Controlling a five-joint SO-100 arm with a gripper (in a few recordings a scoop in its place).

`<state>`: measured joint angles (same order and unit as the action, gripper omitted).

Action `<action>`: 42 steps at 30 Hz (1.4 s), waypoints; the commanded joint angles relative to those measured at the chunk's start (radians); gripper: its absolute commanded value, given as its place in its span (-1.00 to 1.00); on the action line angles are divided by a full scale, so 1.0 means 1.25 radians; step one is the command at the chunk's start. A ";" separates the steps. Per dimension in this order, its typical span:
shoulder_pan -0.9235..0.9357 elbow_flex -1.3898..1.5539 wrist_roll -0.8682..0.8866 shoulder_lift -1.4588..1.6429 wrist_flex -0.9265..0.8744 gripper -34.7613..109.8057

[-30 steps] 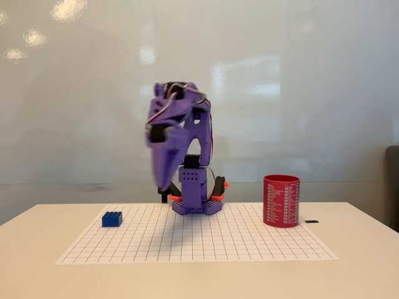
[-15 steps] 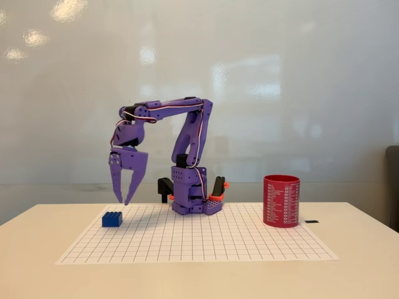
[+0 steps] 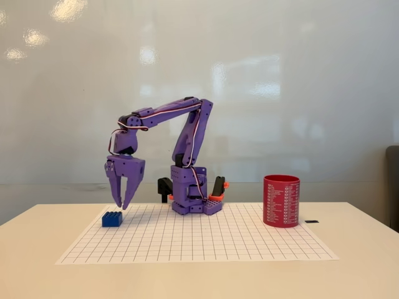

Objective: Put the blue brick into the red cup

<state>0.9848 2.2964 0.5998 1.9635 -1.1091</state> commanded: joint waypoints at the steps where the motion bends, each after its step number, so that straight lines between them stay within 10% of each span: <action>1: 0.011 0.013 -0.043 0.016 0.002 -0.53; 7: 0.010 0.033 -0.214 0.015 0.038 -0.51; 14: 0.032 0.070 -0.347 0.018 0.045 0.45; 39: 0.056 0.207 -0.315 -0.004 0.196 0.23; 42: 0.049 0.206 -0.339 -0.001 0.205 -0.31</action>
<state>1.0554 2.5372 0.1810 1.9758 -0.9035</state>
